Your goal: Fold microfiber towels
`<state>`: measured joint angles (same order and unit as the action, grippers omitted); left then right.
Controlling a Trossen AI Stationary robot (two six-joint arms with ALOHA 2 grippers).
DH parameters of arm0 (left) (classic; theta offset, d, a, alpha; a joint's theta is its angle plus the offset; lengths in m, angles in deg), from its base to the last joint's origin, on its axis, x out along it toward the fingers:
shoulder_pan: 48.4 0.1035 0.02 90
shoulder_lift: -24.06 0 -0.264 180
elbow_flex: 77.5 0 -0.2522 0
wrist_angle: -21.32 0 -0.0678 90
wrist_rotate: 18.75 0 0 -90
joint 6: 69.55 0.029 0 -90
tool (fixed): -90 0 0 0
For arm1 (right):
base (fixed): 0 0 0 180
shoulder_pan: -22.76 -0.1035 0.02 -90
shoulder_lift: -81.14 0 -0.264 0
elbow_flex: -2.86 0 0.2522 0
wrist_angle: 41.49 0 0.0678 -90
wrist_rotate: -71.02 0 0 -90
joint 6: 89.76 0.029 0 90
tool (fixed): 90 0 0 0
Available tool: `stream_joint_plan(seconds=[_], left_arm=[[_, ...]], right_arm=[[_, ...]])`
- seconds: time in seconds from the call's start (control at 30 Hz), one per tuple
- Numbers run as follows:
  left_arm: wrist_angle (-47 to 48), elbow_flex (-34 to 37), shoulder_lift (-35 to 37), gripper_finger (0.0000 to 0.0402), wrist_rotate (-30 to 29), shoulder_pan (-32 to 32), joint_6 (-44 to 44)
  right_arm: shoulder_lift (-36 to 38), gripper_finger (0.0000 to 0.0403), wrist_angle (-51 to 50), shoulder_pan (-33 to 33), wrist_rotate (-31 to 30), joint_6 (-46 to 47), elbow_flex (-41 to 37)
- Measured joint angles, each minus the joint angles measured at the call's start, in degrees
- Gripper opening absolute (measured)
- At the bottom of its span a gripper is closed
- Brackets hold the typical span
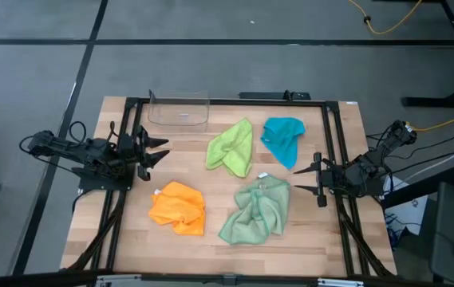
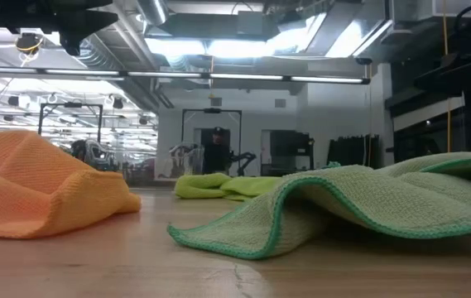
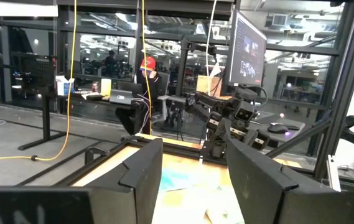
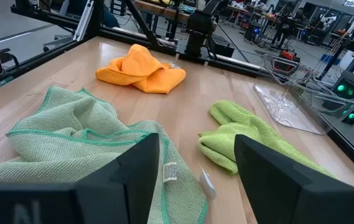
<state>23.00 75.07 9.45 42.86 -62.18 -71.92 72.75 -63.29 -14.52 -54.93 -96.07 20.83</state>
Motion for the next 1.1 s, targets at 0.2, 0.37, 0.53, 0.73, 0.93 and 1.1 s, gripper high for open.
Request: stream_joint_plan(seconds=[0.2, 0.37, 0.53, 0.73, 0.93, 1.1], left_arm=[[0.0, 0.0, 0.0, 0.0172, 0.0, 0.0, 0.0], [0.0, 0.0, 0.0, 0.0172, 0.0, 0.0, 0.0], [0.0, 0.0, 0.0, 0.0172, 0.0, 0.0, 0.0], [0.0, 0.0, 0.0, 0.0172, 0.0, 0.0, 0.0], [0.0, 0.0, 0.0, 0.0172, 0.0, 0.0, 0.0], [0.0, 0.0, 0.0, 0.0172, 0.0, 0.0, 0.0]], right_arm=[[0.0, 0.0211, 1.0, 0.0, 0.0, 0.0, 0.0], [0.0, 0.0211, 3.5, 0.0, 0.1, 0.2, 0.0], [0.0, 0.0211, 9.6, 0.0, 1.8, 1.1, 0.0], [-0.1, 0.0211, 15.1, 0.2, 4.3, -0.4, 0.0], [-0.3, 0.0211, 15.1, 2.4, -5.1, 3.2, 0.0], [-0.2, 0.0211, 15.1, 4.8, -7.1, 6.8, 0.0]])
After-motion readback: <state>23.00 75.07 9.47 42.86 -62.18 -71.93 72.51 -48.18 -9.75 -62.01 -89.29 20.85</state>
